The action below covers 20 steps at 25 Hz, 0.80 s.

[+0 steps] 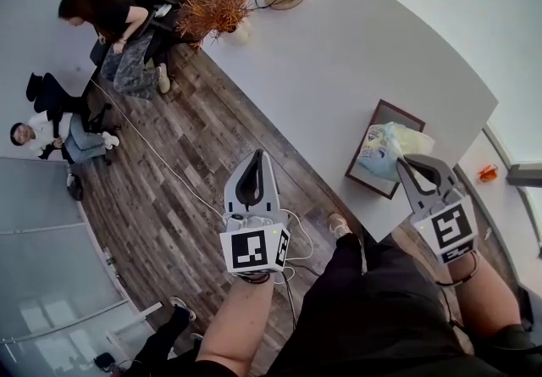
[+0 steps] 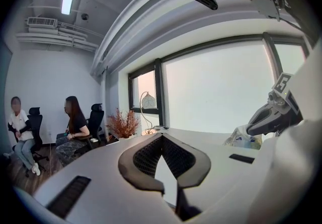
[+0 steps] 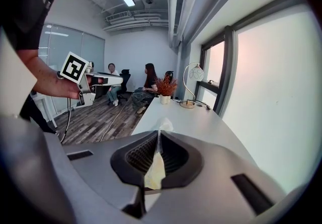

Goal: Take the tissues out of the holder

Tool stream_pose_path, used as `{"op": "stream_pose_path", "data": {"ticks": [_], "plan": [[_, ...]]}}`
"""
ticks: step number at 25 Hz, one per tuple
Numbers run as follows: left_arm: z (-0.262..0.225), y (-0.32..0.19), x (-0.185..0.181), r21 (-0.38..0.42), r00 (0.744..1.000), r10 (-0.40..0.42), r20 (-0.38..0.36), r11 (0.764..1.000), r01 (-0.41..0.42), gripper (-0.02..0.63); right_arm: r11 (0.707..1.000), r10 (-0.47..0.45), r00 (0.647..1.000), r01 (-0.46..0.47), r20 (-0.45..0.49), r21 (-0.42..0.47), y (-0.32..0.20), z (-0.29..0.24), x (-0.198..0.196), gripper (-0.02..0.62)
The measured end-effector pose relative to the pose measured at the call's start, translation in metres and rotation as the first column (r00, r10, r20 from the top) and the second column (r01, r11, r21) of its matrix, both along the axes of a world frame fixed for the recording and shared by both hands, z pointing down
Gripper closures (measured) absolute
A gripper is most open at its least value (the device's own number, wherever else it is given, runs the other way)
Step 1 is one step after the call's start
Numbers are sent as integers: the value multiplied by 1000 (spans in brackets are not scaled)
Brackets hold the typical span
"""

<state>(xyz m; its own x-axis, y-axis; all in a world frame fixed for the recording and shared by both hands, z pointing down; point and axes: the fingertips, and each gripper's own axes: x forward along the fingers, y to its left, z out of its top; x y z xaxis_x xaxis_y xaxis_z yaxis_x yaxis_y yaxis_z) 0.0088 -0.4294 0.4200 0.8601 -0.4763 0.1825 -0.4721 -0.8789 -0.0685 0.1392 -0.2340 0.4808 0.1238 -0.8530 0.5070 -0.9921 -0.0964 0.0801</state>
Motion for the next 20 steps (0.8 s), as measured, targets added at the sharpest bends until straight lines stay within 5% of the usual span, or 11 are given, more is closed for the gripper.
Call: {"op": "stream_pose_path", "data": {"ticks": [20], "plan": [[-71, 0, -14, 81, 997, -32, -67, 996, 37, 601, 996, 5, 996, 3, -91, 84, -2, -74, 9, 586]]}}
